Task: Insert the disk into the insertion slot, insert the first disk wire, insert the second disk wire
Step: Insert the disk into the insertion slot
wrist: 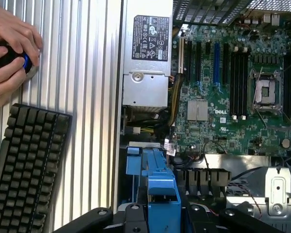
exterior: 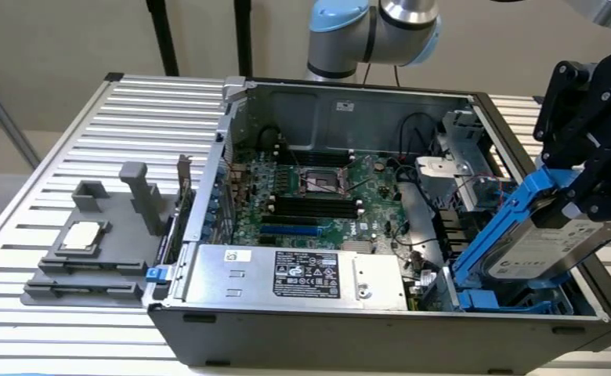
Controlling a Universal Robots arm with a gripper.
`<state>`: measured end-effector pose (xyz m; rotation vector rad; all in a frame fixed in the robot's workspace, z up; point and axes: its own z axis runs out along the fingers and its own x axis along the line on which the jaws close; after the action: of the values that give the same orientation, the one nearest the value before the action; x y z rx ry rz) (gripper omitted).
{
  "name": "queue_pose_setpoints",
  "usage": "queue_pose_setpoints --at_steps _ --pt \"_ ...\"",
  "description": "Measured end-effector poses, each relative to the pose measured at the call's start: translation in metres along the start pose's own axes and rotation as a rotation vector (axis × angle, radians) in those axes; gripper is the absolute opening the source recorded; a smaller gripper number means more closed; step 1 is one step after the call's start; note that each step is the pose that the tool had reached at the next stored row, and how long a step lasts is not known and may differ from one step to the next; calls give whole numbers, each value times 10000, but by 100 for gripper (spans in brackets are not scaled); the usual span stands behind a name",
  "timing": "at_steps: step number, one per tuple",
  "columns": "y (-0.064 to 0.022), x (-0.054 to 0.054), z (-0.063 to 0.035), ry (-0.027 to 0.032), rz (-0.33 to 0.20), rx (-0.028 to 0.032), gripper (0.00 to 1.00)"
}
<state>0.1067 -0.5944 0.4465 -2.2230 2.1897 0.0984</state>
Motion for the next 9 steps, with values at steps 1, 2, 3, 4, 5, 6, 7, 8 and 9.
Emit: queue_pose_setpoints --at_steps 1,2,3,4,5,6,7,8,9 --pt "0 6 6 -42 -2 1 33" --pt "0 9 13 -82 -3 2 33" --pt "-1 10 20 -120 -5 4 33" --pt "-1 13 27 -149 -8 4 33" --pt "-1 16 30 -172 -9 5 33" --pt "-1 21 34 -194 -9 5 33" --pt "-1 28 38 -209 -10 5 33" --pt "-1 36 40 -222 -11 5 33" --pt "-1 45 43 -237 -11 6 33"
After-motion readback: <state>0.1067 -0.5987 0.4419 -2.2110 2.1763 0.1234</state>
